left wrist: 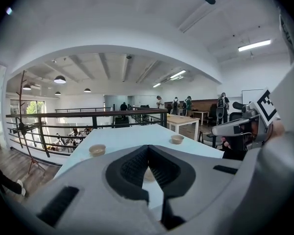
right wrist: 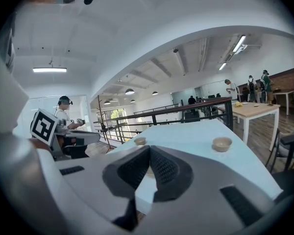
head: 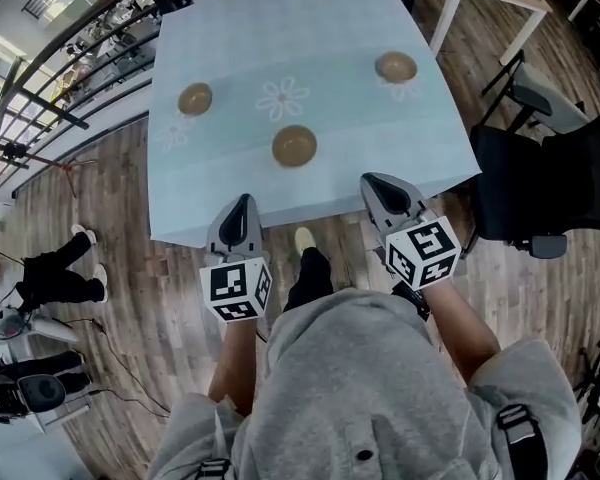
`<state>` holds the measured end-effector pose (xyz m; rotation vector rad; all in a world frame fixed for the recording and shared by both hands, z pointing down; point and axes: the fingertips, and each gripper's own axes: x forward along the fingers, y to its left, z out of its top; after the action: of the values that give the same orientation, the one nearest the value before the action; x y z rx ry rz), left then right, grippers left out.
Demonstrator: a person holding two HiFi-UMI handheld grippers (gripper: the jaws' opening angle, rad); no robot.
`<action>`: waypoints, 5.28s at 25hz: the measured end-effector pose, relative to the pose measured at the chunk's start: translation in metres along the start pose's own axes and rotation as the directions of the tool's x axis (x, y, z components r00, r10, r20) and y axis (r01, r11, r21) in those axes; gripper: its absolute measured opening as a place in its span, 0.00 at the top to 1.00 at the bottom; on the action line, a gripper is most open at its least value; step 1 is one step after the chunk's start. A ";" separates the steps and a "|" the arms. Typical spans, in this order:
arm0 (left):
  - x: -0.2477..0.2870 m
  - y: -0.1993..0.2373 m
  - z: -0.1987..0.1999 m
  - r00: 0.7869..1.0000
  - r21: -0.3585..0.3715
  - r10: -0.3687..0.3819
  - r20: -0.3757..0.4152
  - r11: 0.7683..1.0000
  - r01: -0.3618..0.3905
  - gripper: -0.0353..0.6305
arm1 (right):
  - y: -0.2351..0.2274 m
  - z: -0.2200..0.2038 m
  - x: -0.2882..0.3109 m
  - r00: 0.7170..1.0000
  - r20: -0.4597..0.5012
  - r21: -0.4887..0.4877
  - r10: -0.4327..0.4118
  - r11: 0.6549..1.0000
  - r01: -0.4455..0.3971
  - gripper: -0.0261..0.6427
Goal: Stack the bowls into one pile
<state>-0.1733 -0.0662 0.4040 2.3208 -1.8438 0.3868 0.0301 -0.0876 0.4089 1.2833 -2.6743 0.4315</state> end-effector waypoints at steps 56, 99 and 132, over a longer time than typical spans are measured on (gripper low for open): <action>0.226 0.238 -0.033 0.987 0.140 -0.049 -0.151 0.988 0.070 0.92 | -0.001 0.032 0.198 0.986 -0.094 -0.016 -0.138 0.990 0.137 0.92; 0.325 0.278 -0.141 0.896 0.363 -0.005 -0.443 0.913 0.185 0.77 | -0.021 0.024 0.211 0.962 -0.156 0.010 -0.226 0.973 0.230 0.92; 0.273 0.204 -0.117 0.891 0.383 0.004 -0.454 0.904 0.191 0.90 | -0.078 0.042 0.147 0.973 -0.073 0.045 -0.219 0.974 0.222 0.92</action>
<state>-0.3266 -0.3358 0.5874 2.2844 -1.5206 1.2970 -0.0015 -0.2560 0.4212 1.5316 -2.4446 0.5086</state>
